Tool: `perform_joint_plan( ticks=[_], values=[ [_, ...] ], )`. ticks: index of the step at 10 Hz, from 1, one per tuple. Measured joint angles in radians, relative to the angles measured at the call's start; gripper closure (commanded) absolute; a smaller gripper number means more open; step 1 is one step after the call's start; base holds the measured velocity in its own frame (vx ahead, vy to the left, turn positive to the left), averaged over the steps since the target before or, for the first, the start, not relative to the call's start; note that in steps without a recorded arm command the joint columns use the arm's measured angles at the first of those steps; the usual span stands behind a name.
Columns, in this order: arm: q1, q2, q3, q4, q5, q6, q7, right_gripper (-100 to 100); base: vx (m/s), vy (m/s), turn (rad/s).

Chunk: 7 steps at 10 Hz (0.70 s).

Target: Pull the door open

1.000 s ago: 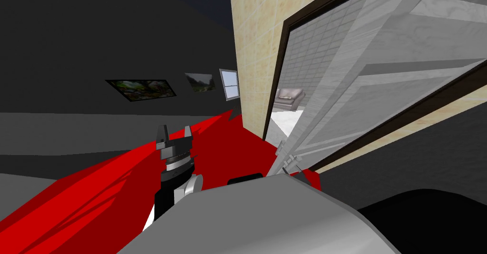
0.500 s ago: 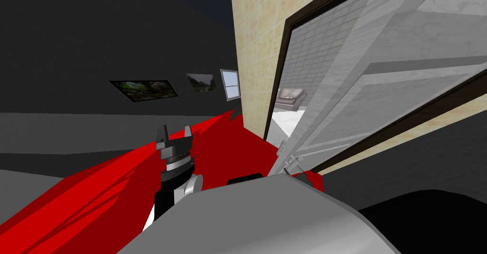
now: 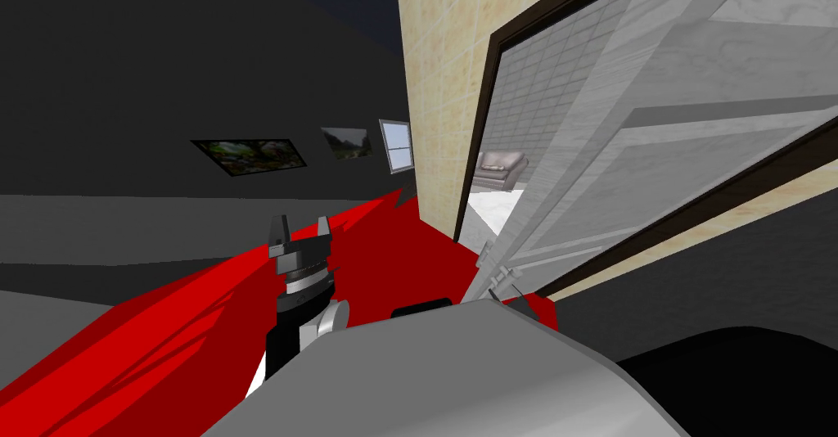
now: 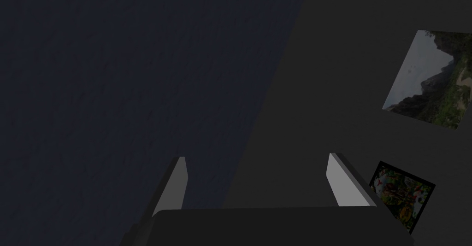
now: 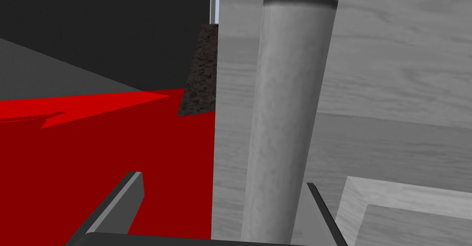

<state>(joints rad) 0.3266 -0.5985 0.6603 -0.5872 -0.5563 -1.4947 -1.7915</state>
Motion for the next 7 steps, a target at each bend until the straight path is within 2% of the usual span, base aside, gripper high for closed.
perform_joint_plan(
  ticks=[1, 2, 3, 4, 5, 6, 7],
  values=[
    [0.006, -0.007, 0.000, -0.013, -0.001, 0.005, 0.001, 100, 0.012, 0.004, 0.008],
    [-0.003, 0.003, 0.001, 0.018, 0.001, -0.010, -0.004, 100, 0.012, -0.007, -0.006],
    [0.000, 0.004, 0.001, 0.012, 0.001, -0.010, 0.000, 100, 0.000, 0.000, 0.000],
    [0.005, -0.003, 0.001, -0.006, 0.000, -0.001, 0.003, 100, -0.006, 0.002, 0.016],
    [0.004, 0.000, 0.001, 0.007, 0.001, -0.009, 0.000, 100, 0.000, 0.000, 0.000],
    [0.025, -0.019, 0.000, -0.043, -0.001, 0.009, 0.007, 100, -0.005, -0.003, -0.002],
    [0.021, -0.012, 0.000, -0.031, 0.000, 0.006, 0.011, 100, -0.005, 0.001, 0.006]
  ],
)
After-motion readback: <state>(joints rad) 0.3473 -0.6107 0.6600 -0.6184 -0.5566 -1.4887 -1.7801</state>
